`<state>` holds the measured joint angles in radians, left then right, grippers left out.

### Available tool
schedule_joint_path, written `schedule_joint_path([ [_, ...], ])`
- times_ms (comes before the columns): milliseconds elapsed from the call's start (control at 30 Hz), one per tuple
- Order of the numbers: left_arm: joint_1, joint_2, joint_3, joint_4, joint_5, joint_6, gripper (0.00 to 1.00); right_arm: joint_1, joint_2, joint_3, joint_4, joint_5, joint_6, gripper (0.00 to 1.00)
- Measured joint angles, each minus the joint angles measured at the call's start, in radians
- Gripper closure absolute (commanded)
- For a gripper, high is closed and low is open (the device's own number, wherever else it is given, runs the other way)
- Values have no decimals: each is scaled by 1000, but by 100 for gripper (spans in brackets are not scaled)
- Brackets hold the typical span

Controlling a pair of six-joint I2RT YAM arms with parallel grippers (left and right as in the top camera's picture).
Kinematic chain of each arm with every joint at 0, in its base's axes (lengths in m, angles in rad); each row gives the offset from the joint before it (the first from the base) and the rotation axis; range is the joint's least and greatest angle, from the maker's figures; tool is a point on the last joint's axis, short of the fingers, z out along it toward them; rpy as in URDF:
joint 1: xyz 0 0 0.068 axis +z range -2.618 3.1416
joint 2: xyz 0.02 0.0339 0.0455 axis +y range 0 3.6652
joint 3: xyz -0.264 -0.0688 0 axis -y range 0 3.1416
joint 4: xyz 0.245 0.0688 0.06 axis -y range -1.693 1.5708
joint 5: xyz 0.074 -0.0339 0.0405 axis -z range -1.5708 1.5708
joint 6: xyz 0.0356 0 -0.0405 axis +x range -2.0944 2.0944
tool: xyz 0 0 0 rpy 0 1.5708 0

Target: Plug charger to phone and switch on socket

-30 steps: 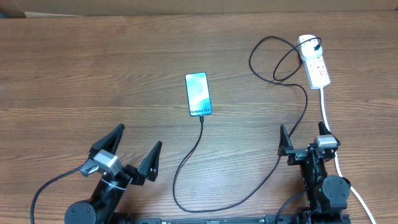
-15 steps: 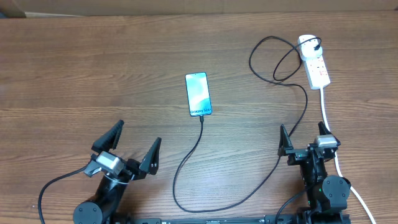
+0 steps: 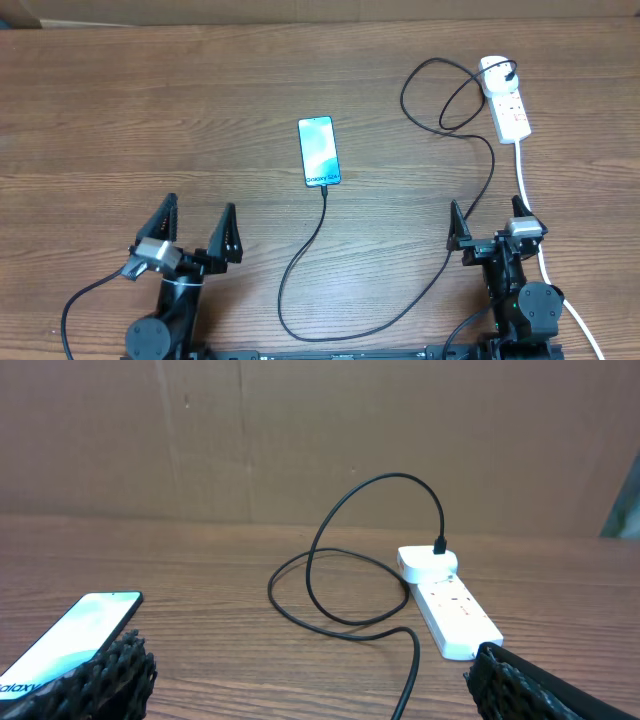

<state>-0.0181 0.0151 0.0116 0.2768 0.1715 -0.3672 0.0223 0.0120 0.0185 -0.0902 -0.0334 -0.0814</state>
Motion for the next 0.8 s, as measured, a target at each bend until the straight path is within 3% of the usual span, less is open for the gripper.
schedule_joint_path([
  [433,0,-2,-3,-340,-132,87,0,0,0,0,0,0,0,0],
  [800,0,-2,-3,-355,-183,232,0,0,0,0,0,0,0,0],
])
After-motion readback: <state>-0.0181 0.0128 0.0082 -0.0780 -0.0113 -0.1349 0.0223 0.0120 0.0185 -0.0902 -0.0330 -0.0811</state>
